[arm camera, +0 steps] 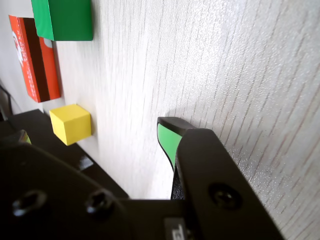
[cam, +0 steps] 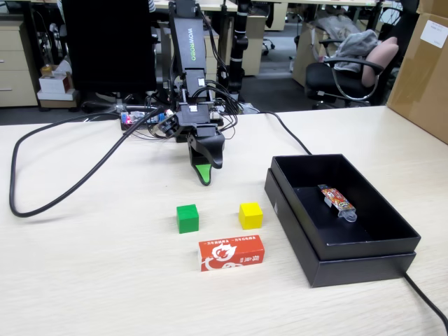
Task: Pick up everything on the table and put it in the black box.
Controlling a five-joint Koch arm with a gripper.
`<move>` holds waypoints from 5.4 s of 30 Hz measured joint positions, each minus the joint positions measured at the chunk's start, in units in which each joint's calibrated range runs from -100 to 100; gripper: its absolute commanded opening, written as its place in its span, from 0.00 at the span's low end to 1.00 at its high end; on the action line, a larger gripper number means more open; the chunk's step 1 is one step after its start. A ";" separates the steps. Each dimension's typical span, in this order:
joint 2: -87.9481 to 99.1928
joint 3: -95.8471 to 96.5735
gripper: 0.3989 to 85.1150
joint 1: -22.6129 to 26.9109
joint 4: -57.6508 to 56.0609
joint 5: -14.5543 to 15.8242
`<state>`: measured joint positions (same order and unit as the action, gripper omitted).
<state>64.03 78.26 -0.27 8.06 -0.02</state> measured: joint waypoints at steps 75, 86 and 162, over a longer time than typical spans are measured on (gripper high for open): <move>0.00 -0.09 0.57 0.00 0.00 0.00; 0.00 0.09 0.59 0.24 0.16 -0.05; -76.88 -101.92 0.02 4.59 -74.01 10.06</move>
<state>-12.86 -23.65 4.32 -65.95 10.04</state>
